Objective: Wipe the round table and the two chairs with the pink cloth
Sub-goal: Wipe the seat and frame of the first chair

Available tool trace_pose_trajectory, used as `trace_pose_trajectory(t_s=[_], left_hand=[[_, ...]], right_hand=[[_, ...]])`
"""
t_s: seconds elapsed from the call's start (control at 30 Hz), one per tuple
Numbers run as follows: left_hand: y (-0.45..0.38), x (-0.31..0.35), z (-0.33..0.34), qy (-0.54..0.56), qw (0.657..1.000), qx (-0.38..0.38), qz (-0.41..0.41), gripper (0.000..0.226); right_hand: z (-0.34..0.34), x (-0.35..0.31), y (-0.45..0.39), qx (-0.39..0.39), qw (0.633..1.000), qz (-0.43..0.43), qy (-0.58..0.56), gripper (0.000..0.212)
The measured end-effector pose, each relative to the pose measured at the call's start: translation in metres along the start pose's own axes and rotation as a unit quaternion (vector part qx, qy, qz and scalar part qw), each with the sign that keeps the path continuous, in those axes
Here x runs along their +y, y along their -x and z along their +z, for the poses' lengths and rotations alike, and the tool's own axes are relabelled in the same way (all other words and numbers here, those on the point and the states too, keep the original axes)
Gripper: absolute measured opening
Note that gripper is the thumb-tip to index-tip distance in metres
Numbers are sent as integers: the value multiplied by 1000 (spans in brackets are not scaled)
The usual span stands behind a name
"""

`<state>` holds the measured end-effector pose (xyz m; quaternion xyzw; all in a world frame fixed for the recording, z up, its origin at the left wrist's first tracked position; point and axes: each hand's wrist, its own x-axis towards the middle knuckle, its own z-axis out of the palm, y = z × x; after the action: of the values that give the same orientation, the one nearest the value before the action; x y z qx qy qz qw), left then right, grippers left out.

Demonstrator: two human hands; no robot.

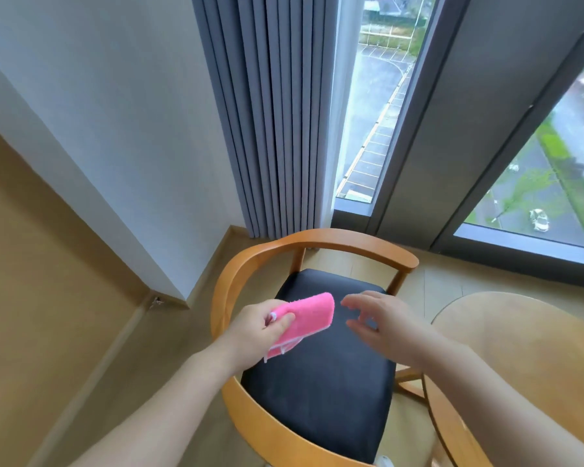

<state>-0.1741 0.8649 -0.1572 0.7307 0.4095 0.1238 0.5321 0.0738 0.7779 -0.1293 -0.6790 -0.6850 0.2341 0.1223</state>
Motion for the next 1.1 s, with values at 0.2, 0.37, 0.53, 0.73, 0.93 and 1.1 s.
trace_pose_trajectory(t_s=[0.2, 0.37, 0.53, 0.73, 0.93, 1.1], left_hand=[[19, 26, -3, -24, 992, -89, 86, 26], [45, 35, 5, -41, 992, -75, 93, 25], [91, 40, 31, -51, 996, 29, 72, 14], [146, 39, 54, -61, 993, 60, 76, 13], [161, 43, 44, -72, 988, 52, 130, 14], [160, 28, 19, -62, 983, -19, 169, 15]], right_hand=[[5, -30, 10, 3, 996, 6, -92, 64], [4, -42, 33, 22, 995, -18, -91, 18], [11, -42, 68, 22, 992, -28, -124, 25], [32, -54, 119, 41, 979, -35, -195, 33], [40, -76, 141, 99, 970, 22, -222, 36], [64, -107, 153, 158, 957, 102, -222, 23]])
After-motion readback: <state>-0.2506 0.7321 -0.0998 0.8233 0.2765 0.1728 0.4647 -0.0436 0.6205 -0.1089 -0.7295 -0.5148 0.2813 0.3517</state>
